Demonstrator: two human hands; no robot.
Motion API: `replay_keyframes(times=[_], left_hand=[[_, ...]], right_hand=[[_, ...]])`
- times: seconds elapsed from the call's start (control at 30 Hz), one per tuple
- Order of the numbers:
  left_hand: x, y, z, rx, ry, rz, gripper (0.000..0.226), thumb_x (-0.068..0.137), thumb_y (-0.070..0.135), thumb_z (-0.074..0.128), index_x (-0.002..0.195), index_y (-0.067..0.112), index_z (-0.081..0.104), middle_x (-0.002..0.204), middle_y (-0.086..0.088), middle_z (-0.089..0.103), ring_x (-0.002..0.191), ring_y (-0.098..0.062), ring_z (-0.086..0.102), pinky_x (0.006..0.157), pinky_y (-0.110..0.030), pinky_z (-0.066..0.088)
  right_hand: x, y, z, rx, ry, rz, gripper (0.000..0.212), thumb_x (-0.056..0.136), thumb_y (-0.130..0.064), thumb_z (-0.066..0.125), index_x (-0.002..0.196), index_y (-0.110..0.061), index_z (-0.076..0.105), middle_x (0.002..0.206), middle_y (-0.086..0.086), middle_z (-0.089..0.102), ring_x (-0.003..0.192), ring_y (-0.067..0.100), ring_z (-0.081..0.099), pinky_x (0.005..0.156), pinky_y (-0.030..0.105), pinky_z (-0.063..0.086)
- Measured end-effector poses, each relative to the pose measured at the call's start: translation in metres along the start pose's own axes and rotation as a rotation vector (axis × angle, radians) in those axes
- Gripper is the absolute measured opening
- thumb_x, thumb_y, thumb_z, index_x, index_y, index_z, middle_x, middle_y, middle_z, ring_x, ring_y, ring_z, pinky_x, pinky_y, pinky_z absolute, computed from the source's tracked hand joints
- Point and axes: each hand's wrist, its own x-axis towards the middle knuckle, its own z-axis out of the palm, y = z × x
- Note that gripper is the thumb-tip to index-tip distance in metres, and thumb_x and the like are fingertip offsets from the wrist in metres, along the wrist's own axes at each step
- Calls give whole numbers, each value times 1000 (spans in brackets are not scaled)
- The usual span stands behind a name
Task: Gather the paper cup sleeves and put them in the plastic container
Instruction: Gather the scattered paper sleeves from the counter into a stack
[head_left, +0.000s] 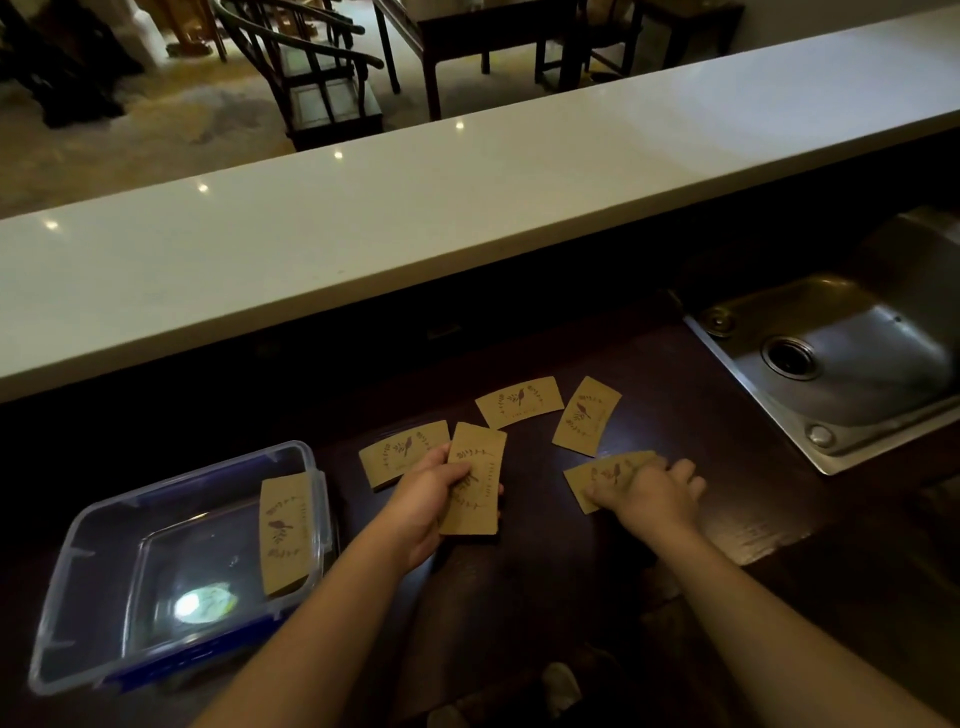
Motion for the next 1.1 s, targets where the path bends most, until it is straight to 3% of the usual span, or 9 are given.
replay_keyframes(times=[0.13,0.23,0.3,0.4,0.5,0.67,0.83,0.97,1.1], left_hand=[[1,-2,4,30,59,9,25,96,8,43,114,18,56,100,-18,70,90,-33,70,89,-58,51],[1,-3,4,60,100,20,23,94,8,44,100,24,61,92,-13,73,89,-31,69,91,-56,51],[2,-5,3,97,122,31,26,94,9,44,94,28,62,83,-5,76,84,-25,70,83,-48,55],[2,-6,3,155,140,41,27,94,11,44,94,31,63,77,2,77,79,-20,70,73,-40,56],[-1,-4,9,211,103,35,28,94,11,43,109,24,62,97,-8,74,90,-27,70,76,-44,57],[0,-9,19,234,103,45,32,90,9,42,111,19,65,95,-11,74,86,-26,70,69,-40,56],[-1,-16,17,286,132,32,25,85,17,48,101,22,67,89,-8,73,83,-25,69,68,-40,56],[-5,-17,15,402,85,22,29,87,15,48,110,25,64,97,-10,72,83,-24,69,67,-38,57],[-7,-16,13,433,84,16,32,93,14,41,109,33,61,100,-6,70,90,-24,66,79,-44,54]], right_hand=[[6,1,-7,77,26,12,90,60,-45,85,129,-9,39,133,18,39,122,37,36,96,45,39],[7,4,-15,534,27,-77,36,80,-20,73,109,-14,51,117,15,60,92,21,60,70,33,51],[3,1,-24,982,-130,-49,18,86,-9,63,103,-15,59,106,13,68,83,20,68,66,33,54],[-7,-12,-37,1316,-390,-100,25,85,0,61,104,-16,67,98,10,73,83,23,73,62,34,60],[-23,-33,-31,1149,-502,-331,31,82,-3,67,109,-18,67,102,8,72,85,19,73,63,29,58],[-35,-58,2,769,-333,-533,29,81,-19,72,105,-33,64,98,-10,67,83,2,67,64,18,54],[-38,-67,30,679,-185,-566,40,77,-28,74,113,-28,57,100,-5,65,87,9,64,71,30,56],[-33,-67,38,514,-153,-597,55,71,-48,75,117,-27,54,90,-9,54,77,7,54,62,22,42],[-5,-66,18,601,-147,-495,44,81,-52,63,111,-21,64,88,-12,61,85,9,60,60,19,40]])
